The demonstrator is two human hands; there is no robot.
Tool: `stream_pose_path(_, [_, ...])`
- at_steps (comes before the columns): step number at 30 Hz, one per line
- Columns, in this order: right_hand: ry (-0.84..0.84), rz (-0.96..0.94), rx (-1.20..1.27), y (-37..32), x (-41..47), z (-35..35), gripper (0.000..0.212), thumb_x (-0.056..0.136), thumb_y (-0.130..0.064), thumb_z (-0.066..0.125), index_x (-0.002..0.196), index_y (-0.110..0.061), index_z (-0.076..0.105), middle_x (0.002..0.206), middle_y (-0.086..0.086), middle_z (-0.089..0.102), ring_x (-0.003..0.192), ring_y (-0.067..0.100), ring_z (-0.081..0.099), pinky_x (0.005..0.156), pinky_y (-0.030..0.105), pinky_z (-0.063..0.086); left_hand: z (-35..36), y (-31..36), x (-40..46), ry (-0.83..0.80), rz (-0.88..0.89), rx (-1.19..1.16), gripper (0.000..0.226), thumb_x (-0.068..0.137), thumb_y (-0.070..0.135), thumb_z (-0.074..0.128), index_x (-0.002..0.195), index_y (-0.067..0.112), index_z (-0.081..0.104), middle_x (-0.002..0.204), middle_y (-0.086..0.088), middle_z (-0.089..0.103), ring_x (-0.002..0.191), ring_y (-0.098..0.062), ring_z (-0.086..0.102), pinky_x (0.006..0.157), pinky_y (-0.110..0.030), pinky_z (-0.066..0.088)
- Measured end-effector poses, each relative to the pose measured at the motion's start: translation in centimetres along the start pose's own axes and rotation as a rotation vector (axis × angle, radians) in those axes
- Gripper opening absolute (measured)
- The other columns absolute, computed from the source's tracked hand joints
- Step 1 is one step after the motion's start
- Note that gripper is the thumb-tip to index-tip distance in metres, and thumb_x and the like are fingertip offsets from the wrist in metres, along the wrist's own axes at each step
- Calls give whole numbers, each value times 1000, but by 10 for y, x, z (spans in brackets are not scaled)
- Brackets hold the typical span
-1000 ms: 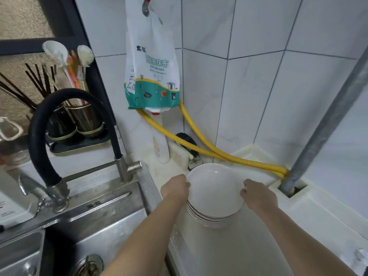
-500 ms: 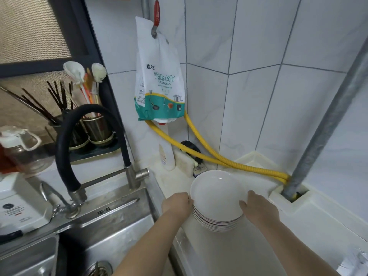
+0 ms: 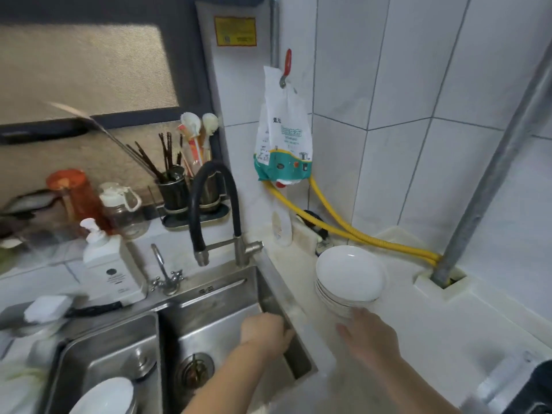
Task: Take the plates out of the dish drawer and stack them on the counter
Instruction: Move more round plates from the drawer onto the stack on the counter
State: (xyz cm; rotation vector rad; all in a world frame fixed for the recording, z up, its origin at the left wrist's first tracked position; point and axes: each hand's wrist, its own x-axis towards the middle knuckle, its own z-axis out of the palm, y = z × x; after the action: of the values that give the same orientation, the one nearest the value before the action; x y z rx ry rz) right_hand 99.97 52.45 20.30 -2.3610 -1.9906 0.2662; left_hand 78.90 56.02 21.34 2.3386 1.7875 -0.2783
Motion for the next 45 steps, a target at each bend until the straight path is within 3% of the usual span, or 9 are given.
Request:
stream_pose_path(16, [-140,-543,-50,-234,-157,71,45,92,-51,42,113,-14,57,118,7,61,113,26,55,89,37,46,94,-190,-244,-48,-423,-173,48,90,56,38,101,19,65,111,-6,67,105,-27,63,78,-32,46])
stream_pose_path(21, [-263,-708,-18,-311,-219,99,47,91,-53,42,122,-19,52,122,4,61,114,28,57,87,38,46,119,-234,-324,-25,-556,-262,50,91,57,38,110,20,65,111,-3,68,102,-23,64,79,-32,47])
stream_pose_path(28, [-403,-954,-29,-401,-312,137,48,91,-54,40,124,-22,50,123,1,61,115,24,57,90,38,47,156,-284,-440,-2,-765,-414,44,88,56,40,98,21,66,104,-3,70,100,-24,64,74,-31,43])
stream_pose_path(33, [-497,-1094,-15,-445,-379,167,37,90,-56,39,107,-26,53,109,-1,65,105,24,62,79,35,48,194,-307,-514,30,-836,-401,45,90,55,39,96,21,67,100,-3,70,96,-23,65,72,-29,45])
stream_pose_path(38, [-618,-1162,-142,-472,-427,208,32,92,-52,40,102,-23,48,108,1,62,99,24,63,67,35,42,246,-321,-565,-68,-922,-504,44,91,53,37,101,20,66,104,-3,69,97,-24,64,70,-29,43])
stream_pose_path(42, [-693,-1092,-221,-487,-447,241,41,93,-49,41,122,-21,46,120,4,60,109,27,60,81,38,48,290,-333,-590,-181,-992,-575,47,91,54,38,105,19,66,108,-6,68,100,-27,64,80,-35,49])
stream_pose_path(45, [-753,-1010,-250,-495,-454,267,39,92,-43,44,123,-19,44,118,7,59,107,29,60,81,38,49,323,-344,-598,-258,-1027,-613,49,92,54,36,105,16,66,108,-8,68,101,-28,63,83,-37,51])
